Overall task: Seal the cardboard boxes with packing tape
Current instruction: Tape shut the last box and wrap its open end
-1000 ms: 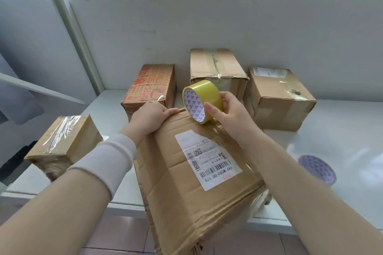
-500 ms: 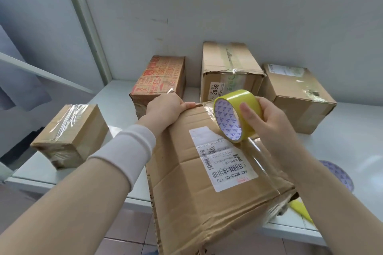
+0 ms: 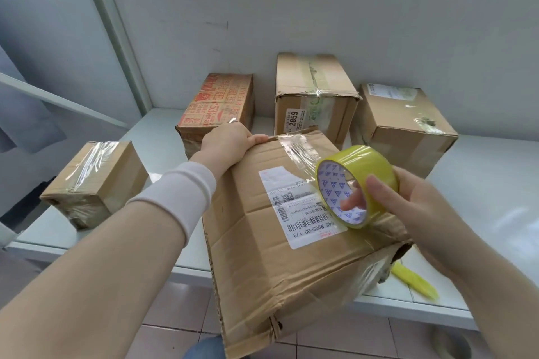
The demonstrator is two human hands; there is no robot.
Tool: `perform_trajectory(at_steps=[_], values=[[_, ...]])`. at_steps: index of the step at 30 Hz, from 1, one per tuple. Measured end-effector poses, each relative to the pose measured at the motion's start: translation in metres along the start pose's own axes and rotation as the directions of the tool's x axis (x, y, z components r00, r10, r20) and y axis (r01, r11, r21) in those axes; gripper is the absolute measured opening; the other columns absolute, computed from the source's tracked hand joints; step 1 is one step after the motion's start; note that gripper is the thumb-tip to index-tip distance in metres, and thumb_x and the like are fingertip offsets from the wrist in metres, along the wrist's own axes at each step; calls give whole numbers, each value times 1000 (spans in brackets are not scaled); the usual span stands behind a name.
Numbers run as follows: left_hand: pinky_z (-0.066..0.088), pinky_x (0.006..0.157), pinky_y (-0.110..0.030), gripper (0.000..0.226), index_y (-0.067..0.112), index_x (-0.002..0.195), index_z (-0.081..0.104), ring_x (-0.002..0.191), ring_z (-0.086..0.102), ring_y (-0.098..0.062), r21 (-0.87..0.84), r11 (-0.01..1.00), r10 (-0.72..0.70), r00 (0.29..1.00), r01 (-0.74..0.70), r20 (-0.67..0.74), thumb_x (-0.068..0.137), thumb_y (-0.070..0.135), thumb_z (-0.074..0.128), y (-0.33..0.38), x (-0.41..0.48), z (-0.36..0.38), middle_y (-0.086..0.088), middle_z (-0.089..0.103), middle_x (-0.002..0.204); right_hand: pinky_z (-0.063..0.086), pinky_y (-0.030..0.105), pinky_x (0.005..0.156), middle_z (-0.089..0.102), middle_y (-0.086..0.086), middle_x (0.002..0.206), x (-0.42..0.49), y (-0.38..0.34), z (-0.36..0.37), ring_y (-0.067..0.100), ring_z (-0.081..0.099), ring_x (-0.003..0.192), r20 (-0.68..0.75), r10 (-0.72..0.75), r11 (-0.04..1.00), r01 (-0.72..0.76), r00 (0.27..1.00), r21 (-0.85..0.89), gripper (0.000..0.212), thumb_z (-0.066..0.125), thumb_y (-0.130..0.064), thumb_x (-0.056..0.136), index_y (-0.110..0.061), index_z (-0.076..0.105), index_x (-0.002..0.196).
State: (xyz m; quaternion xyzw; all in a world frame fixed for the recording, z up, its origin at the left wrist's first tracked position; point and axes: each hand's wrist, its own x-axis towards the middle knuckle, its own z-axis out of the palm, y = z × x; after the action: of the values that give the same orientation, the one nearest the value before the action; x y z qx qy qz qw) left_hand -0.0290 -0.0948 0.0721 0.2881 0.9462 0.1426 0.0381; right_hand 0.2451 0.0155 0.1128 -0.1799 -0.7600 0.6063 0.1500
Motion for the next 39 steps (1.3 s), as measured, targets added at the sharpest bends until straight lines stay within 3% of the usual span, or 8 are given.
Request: perform_trajectory(at_steps=[5,10,16,22,30,33,36,39], values=[[36,68,-33,50,24,64,56,84,55,-26,9,1000,-9,1000,9,21,90,64,40,0,1,-3,-5,60,86,47,14,56,67,-1,55,-7,-4,0,3,60,53,-135,7,999,-12,991,-41,44,53,-53,67,-12,61,80],[37,66,-33,51,24,61,55,82,56,-27,-5,1000,-18,999,18,27,89,64,42,3,-3,-3,-4,58,78,48,14,48,69,0,57,-32,-15,-14,4,62,50,-162,34,994,-50,986,-95,50,48,-55,64,-12,64,86],[41,71,-33,51,25,59,54,84,56,-28,-6,1000,-10,1000,10,22,89,64,42,11,-6,-1,-3,55,76,50,20,60,70,-3,58,-56,-23,-25,6,65,53,-131,64,976,-89,989,-197,52,43,-59,62,-16,67,77],[37,67,-32,50,24,63,58,80,55,-27,21,1000,-4,999,3,37,89,64,42,15,-3,-3,-3,56,73,46,16,42,69,8,55,-82,4,-26,14,63,46,-116,258,960,-268,959,-81,37,53,-41,77,-6,63,83],[37,65,-32,55,19,64,59,76,55,-26,47,998,43,999,-45,33,91,62,39,13,-3,-2,-5,57,74,48,17,43,68,12,54,-91,33,-8,16,66,47,-201,322,947,-315,925,70,26,56,-30,85,-5,63,83],[39,68,-34,56,15,74,60,88,57,-29,177,980,90,996,-91,14,96,57,31,17,-10,-7,-8,60,85,46,19,40,67,13,53,-95,35,-3,16,61,43,-204,321,947,-307,925,97,23,55,-27,87,-6,61,84],[43,73,-37,49,12,103,63,106,57,-32,438,890,171,983,-124,-71,102,44,26,26,-21,-12,-11,62,111,46,23,38,66,14,53,-98,37,2,17,59,40,-190,331,940,-304,924,155,23,54,-25,88,-3,59,87],[39,97,-42,42,18,133,50,129,44,-25,198,924,362,916,-328,-171,104,34,26,44,-35,-18,-4,48,141,46,21,39,66,14,53,-97,38,4,18,59,39,-199,322,939,-286,926,191,24,54,-24,88,-1,59,86]])
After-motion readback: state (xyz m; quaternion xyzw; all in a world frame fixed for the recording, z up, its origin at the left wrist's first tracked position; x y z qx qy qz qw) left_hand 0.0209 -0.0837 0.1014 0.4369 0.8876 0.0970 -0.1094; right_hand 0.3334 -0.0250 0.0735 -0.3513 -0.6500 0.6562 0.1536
